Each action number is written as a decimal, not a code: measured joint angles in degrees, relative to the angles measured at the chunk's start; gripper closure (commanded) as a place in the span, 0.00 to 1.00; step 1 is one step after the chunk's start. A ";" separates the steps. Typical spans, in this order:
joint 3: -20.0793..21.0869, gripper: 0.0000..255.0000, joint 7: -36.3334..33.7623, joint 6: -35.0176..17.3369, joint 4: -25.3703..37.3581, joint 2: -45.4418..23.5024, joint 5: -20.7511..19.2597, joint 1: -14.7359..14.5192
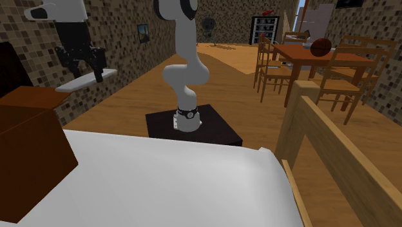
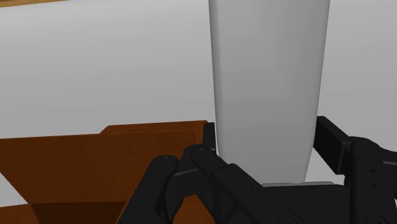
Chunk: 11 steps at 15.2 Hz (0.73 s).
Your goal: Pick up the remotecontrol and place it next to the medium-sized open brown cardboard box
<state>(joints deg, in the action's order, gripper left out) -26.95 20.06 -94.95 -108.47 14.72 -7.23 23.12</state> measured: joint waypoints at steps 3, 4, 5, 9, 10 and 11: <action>-0.06 1.00 -0.20 -2.28 -2.62 0.38 -0.20 0.10; -0.16 1.00 -0.15 -3.01 -3.33 0.35 -0.23 0.14; -0.09 1.00 -0.34 -3.62 -4.19 0.61 -0.34 0.15; -0.44 1.00 -0.28 -6.99 -7.48 0.53 -0.48 0.32; -0.50 1.00 -0.30 -7.80 -8.35 0.58 -0.54 0.36; -0.53 1.00 -0.36 -8.49 -9.04 0.59 -0.57 0.38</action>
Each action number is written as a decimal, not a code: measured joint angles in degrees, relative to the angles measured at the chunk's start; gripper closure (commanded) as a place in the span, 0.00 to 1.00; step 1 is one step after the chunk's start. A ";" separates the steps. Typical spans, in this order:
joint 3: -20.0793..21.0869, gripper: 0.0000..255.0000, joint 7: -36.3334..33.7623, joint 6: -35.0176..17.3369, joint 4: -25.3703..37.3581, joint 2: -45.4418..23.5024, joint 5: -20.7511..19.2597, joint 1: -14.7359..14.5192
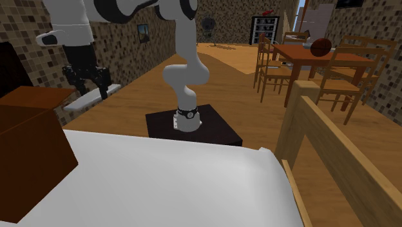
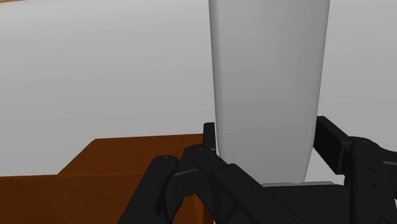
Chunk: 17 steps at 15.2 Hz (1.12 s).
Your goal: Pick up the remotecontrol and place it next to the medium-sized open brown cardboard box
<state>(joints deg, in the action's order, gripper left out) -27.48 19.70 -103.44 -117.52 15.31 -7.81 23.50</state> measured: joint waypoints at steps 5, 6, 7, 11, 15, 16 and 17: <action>-0.34 1.00 -0.03 -3.69 -3.38 -0.23 -0.10 0.13; -0.45 1.00 0.02 -4.45 -3.89 -0.49 -0.04 0.13; -0.51 1.00 -0.03 -5.39 -4.75 -0.56 -0.07 0.16; -0.86 1.00 0.08 -8.38 -7.06 -1.20 0.01 0.20; -1.28 1.00 0.29 -11.53 -9.29 -2.13 0.22 0.22; -1.39 1.00 0.32 -12.58 -10.00 -2.49 0.32 0.20; -1.49 1.00 0.37 -13.40 -10.68 -2.64 0.33 0.23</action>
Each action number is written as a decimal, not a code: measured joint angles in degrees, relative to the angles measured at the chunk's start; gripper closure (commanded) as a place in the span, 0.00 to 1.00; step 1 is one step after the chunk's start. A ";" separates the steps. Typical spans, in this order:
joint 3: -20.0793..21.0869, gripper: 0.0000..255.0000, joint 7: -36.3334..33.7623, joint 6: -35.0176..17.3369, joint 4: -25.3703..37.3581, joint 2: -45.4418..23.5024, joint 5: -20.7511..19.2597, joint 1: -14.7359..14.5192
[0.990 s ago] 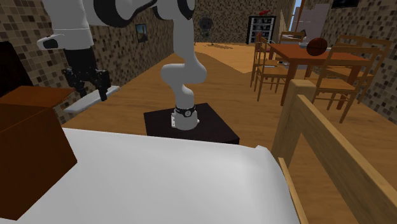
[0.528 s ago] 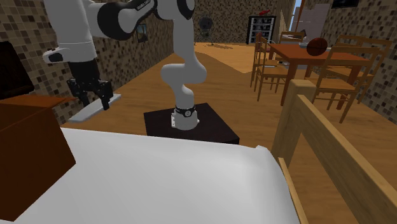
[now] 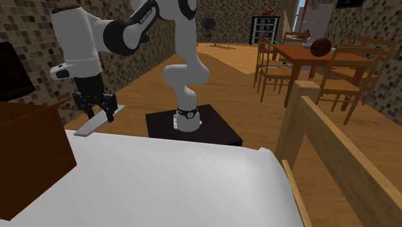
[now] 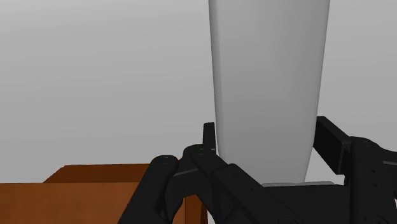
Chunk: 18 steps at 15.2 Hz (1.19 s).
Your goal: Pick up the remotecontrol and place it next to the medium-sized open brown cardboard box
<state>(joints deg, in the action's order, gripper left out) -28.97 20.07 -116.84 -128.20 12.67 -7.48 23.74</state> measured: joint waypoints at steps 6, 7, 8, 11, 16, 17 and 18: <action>-0.64 1.00 0.58 -4.37 -2.70 -1.79 0.59 -0.05; -0.75 1.00 0.79 -4.99 -2.98 -2.19 0.77 -0.07; -0.84 1.00 0.76 -5.91 -3.75 -2.32 0.75 -0.03; -1.28 1.00 1.28 -8.85 -5.23 -3.76 1.35 -0.06; -1.78 1.00 2.16 -12.91 -7.19 -6.39 2.57 -0.28; -1.89 1.00 2.45 -13.78 -7.45 -7.07 2.94 -0.33; -1.90 1.00 2.51 -14.39 -7.77 -7.38 3.11 -0.37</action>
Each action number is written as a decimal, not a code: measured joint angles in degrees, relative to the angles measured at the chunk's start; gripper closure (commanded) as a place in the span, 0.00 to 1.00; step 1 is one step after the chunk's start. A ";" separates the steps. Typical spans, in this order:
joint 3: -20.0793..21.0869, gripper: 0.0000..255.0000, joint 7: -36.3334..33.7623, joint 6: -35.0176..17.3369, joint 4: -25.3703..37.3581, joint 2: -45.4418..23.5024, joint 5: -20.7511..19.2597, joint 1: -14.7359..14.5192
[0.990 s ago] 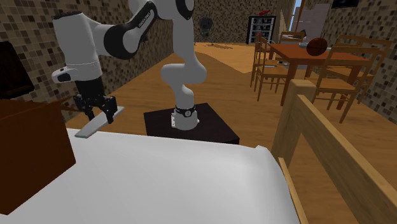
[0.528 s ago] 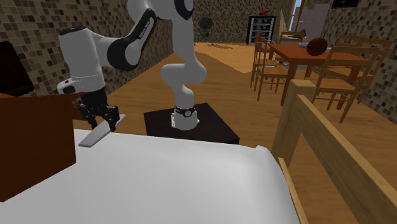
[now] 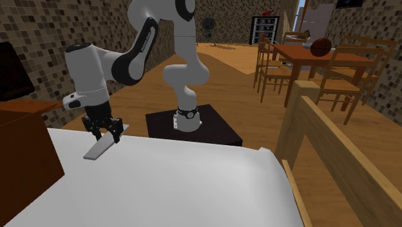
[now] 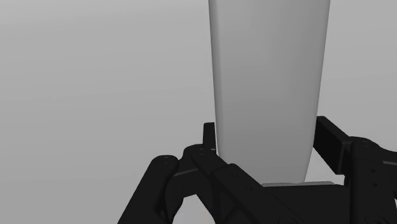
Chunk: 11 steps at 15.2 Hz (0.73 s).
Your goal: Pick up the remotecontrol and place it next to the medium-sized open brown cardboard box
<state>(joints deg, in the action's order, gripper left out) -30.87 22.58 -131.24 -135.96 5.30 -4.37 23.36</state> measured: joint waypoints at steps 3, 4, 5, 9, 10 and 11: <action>-0.16 1.00 0.58 -1.97 -0.68 -1.33 0.80 -0.09; -0.18 1.00 0.66 -2.12 -0.73 -1.43 0.87 -0.09; -0.18 1.00 0.66 -2.17 -0.76 -1.43 0.87 -0.09; -0.18 0.00 0.69 -2.20 -0.77 -1.44 0.87 -0.09; -0.18 0.00 0.69 -2.16 -0.77 -1.40 0.85 -0.09; -0.18 0.00 0.69 -2.17 -0.78 -1.39 0.84 -0.09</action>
<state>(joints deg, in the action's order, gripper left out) -31.05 23.27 -133.41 -136.74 3.91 -3.53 23.27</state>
